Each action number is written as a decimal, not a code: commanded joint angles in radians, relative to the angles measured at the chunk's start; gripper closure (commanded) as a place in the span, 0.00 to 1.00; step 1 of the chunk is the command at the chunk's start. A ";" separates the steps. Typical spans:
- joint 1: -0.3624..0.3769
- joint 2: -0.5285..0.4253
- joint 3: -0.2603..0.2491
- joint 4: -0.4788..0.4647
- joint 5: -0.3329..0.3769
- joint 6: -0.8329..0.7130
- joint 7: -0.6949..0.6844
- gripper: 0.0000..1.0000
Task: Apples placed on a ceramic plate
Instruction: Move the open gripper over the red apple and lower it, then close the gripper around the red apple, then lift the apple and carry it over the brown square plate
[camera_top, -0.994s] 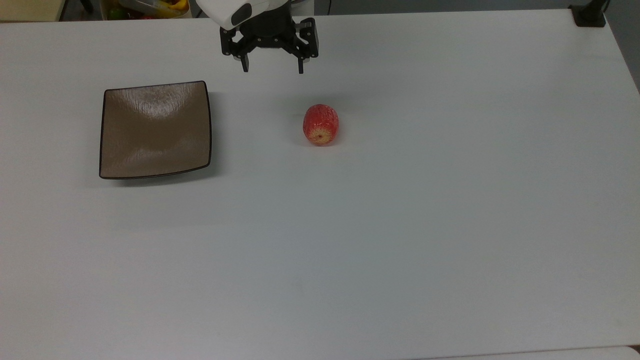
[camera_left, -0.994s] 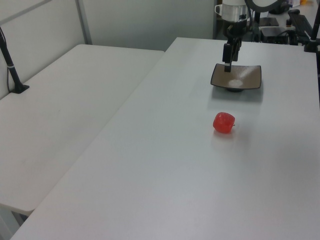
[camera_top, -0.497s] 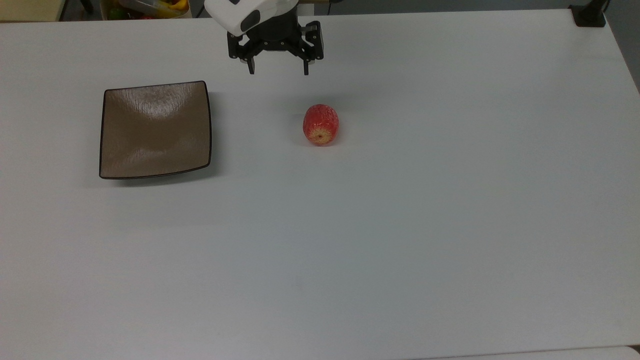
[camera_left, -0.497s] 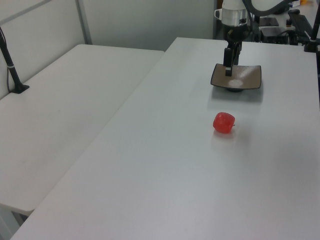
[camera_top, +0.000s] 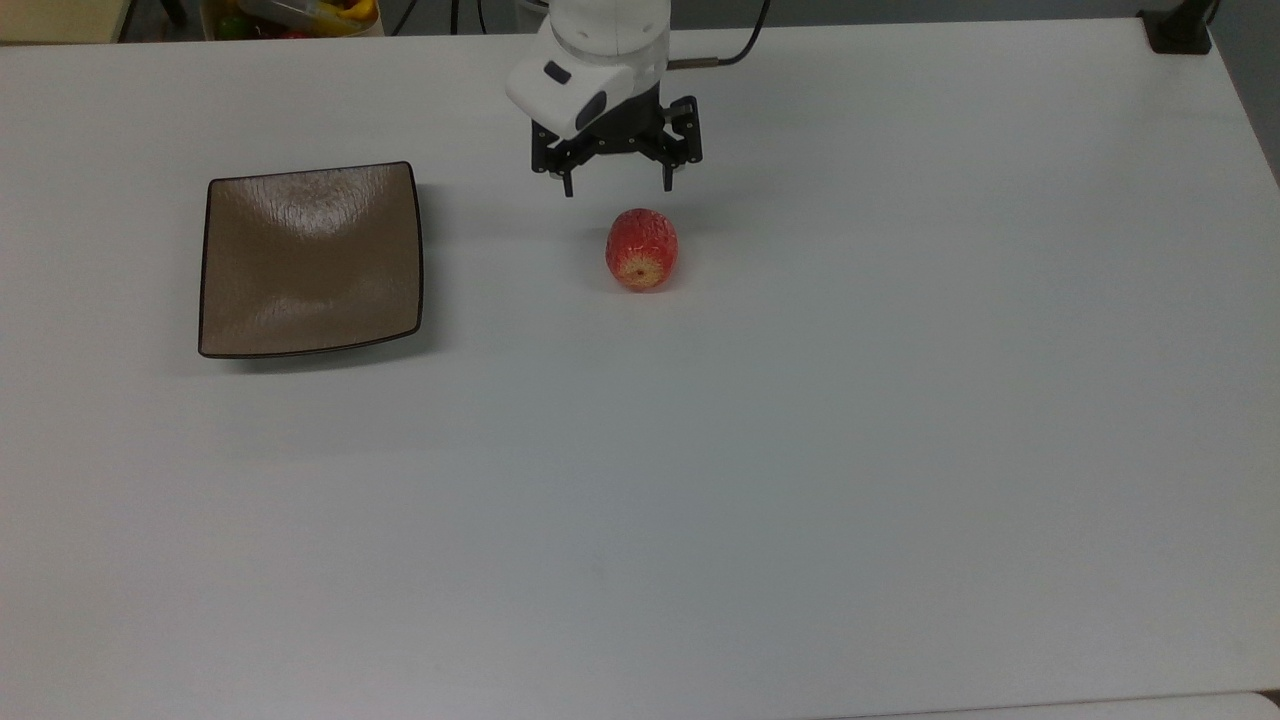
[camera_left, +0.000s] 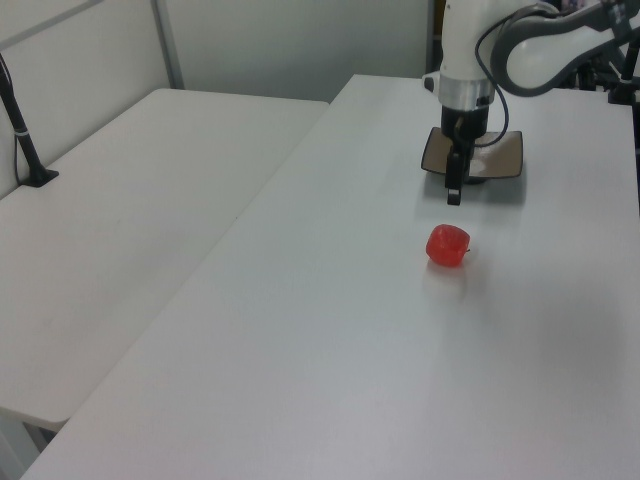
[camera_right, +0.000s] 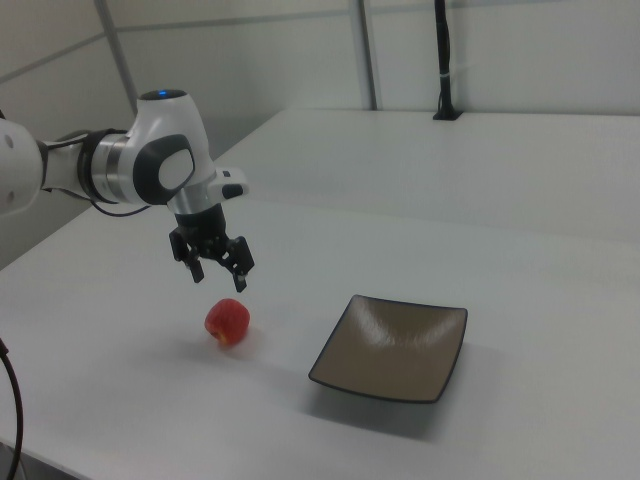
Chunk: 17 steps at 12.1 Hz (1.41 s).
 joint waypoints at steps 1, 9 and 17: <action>0.020 0.054 0.008 -0.018 -0.025 0.069 0.006 0.00; 0.039 0.149 0.030 -0.020 -0.128 0.128 0.066 0.49; -0.027 0.008 0.030 -0.012 -0.125 0.122 0.069 0.57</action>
